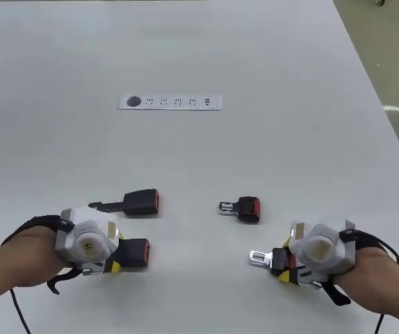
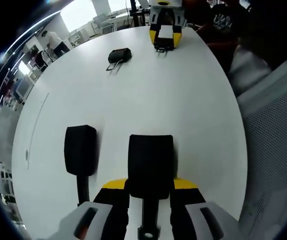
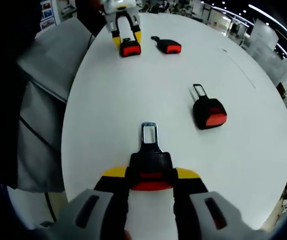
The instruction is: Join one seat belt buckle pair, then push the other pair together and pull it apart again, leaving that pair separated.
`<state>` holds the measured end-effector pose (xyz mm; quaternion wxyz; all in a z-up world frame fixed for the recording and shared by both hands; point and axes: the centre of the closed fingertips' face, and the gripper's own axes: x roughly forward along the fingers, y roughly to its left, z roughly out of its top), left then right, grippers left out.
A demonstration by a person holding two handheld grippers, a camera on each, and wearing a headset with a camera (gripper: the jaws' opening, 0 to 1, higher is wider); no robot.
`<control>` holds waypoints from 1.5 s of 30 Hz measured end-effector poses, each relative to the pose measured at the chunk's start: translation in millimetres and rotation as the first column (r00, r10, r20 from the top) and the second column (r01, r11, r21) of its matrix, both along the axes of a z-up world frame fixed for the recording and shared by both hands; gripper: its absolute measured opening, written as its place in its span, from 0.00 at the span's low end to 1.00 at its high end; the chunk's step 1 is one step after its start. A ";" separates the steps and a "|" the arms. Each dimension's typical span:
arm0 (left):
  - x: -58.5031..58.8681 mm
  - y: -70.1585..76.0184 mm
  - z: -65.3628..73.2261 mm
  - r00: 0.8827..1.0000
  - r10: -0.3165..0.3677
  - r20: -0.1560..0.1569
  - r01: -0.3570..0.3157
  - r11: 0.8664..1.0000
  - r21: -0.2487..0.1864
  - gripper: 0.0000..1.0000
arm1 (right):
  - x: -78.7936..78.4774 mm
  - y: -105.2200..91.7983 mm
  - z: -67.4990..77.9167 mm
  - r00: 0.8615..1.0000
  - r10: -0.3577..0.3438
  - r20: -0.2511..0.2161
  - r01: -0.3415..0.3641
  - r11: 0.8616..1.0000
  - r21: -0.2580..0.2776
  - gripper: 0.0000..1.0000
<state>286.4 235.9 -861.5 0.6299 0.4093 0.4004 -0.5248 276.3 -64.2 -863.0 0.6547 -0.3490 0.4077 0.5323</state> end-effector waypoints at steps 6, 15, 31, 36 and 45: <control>-0.9 -2.3 -0.6 0.999 -0.026 -0.027 0.028 0.999 0.044 0.32 | -0.7 1.2 -2.9 0.997 0.066 -0.037 -0.066 0.998 -0.019 0.34; -0.7 -0.1 -1.3 0.999 -0.012 -0.052 0.015 0.998 0.060 0.32 | 3.0 7.8 -1.5 0.999 0.018 -0.036 -0.018 1.000 0.004 0.34; -1.1 -0.9 -2.5 0.997 -0.043 -0.061 0.048 0.995 0.089 0.32 | 0.9 76.3 0.8 0.998 0.058 0.002 -0.058 0.995 0.084 0.35; -1.7 -1.3 -2.4 0.997 -0.043 -0.066 0.048 0.995 0.091 0.32 | -0.8 104.8 0.8 0.996 0.089 0.009 -0.090 0.990 0.107 0.35; -2.5 -0.2 -3.3 0.997 -0.041 -0.072 0.048 0.995 0.093 0.32 | 2.8 154.4 0.8 0.992 0.123 0.020 -0.125 0.980 0.152 0.35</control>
